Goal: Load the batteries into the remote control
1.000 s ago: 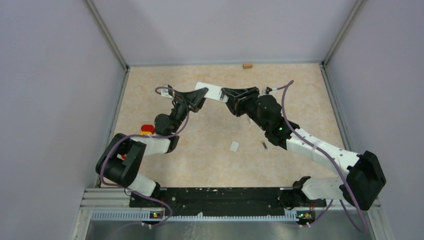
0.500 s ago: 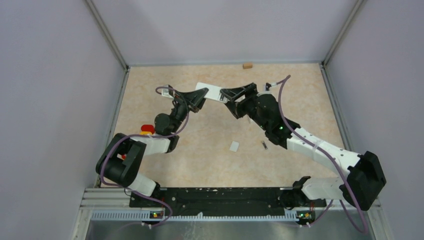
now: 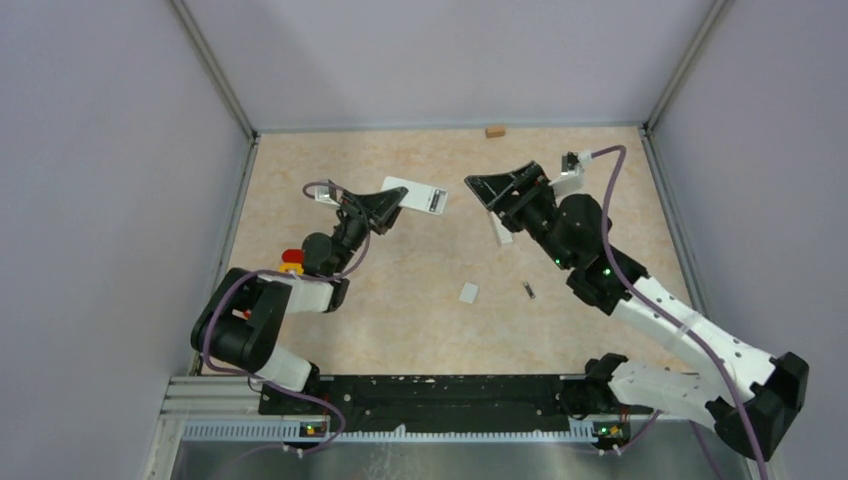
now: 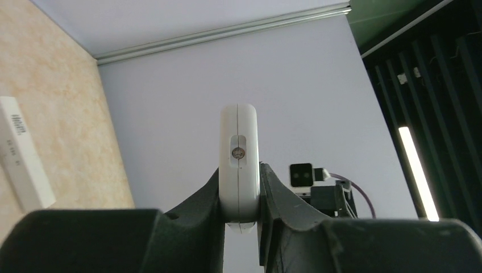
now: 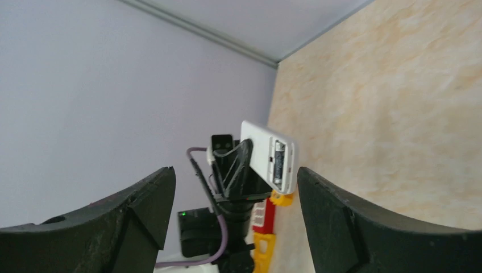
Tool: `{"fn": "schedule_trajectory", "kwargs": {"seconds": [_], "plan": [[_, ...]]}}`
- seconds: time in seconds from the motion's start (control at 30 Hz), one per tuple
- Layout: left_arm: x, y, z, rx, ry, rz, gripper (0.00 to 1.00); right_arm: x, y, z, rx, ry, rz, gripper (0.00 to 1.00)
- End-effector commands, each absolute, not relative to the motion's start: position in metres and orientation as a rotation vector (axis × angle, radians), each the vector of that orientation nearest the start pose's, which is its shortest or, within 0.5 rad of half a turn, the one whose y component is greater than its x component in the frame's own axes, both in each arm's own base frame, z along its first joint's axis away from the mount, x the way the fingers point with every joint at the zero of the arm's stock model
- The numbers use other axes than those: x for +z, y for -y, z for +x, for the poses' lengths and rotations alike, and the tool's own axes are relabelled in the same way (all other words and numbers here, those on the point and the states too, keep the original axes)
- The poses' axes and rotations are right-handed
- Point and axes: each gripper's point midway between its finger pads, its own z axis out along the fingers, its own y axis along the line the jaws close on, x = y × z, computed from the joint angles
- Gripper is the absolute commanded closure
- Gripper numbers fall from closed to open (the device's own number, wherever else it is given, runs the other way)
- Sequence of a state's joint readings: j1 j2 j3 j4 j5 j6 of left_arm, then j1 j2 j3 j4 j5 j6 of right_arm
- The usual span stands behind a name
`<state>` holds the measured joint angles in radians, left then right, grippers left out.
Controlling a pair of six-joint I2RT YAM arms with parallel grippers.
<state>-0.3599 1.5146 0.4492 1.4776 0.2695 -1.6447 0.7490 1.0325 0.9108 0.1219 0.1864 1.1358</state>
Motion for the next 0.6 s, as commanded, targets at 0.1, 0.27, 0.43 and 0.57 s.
{"fn": "schedule_trajectory", "kwargs": {"seconds": [0.1, 0.27, 0.43, 0.57], "plan": [[0.266, 0.207, 0.319, -1.803, -1.35, -0.485, 1.0, 0.256, -0.185, 0.283, 0.432, -2.033, 0.236, 0.3], [0.25, 0.206, 0.314, -1.75, -1.434, -0.448, 1.0, 0.161, -0.151, 0.273, 0.124, -2.355, 0.164, 0.48], [0.246, 0.205, 0.308, -1.667, -1.487, -0.391, 1.0, 0.103, -0.137, 0.268, 0.11, -2.489, 0.157, 0.53], [0.248, 0.208, 0.305, -1.593, -1.545, -0.302, 1.0, 0.078, -0.134, 0.27, 0.093, -2.557, 0.119, 0.49]]}}
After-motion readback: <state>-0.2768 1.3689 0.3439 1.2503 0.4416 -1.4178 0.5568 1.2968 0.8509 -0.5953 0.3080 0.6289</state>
